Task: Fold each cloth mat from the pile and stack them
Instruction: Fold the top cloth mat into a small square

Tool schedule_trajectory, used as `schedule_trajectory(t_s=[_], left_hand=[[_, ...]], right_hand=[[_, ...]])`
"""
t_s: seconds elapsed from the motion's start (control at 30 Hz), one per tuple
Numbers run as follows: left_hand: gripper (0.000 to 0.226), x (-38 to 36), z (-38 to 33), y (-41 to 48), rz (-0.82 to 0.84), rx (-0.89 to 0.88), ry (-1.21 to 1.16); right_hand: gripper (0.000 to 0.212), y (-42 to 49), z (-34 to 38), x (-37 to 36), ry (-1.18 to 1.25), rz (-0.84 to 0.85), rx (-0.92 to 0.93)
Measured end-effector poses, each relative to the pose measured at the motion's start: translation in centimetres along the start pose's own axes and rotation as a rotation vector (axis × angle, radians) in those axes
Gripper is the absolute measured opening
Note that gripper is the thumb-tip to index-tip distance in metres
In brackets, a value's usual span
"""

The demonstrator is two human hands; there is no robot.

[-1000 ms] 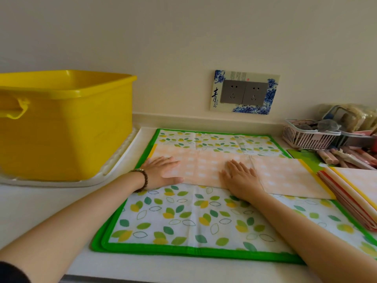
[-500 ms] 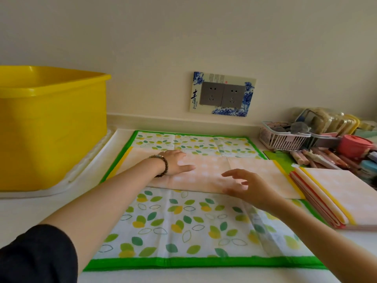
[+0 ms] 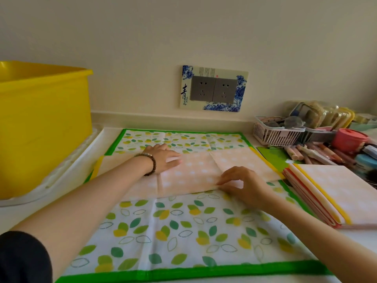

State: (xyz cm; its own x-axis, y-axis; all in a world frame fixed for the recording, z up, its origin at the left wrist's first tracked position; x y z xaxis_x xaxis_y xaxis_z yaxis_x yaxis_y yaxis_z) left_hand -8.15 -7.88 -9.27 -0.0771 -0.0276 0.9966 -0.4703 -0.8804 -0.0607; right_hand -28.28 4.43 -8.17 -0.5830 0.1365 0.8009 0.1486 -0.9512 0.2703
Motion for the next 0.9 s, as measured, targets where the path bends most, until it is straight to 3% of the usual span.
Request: schedule_trajectory(t_s=[0.13, 0.27, 0.53, 0.63, 0.73, 0.9], left_hand=[[0.048, 0.4, 1.8, -1.5, -0.015, 0.025, -0.073], [0.05, 0.8, 1.3, -3.3, -0.075, -0.036, -0.172], [0.061, -0.2, -2.0, -8.3, -0.029, -0.138, -0.166], [0.095, -1.2, -2.8, -10.7, 0.021, -0.187, 0.034], [0.111, -1.8, -4.0, -13.5, 0.056, -0.313, -0.089], [0.123, -3.4, -3.9, -15.4, 0.173, -0.365, -0.077]], right_hand=[[0.021, 2.0, -2.4, 0.3, -0.094, -0.023, -0.095], [0.045, 3.4, -4.3, -0.7, -0.186, 0.091, -0.27], [0.055, 4.6, -5.2, -2.1, -0.218, 0.18, -0.377], [0.049, 3.1, -3.5, -2.0, -0.114, 0.111, -0.25], [0.041, -0.6, -0.2, -1.6, 0.022, 0.103, -0.075], [0.041, -6.7, 3.1, -1.0, -0.253, 0.21, 0.209]])
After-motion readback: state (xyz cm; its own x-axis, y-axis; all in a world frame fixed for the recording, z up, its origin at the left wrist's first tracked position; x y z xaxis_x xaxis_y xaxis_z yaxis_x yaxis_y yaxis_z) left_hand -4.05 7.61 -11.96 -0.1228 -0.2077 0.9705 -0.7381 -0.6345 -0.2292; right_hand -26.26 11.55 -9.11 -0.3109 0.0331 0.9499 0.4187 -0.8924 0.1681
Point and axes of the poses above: each hand's wrist, its own y-axis towards the middle knuckle, its own x-axis out of the back of the hand, z = x × y, the point moved 8 cm from there along y, towards the middle knuckle, and after that the axes turned 4 degrees about y, right-handed, at the moved point
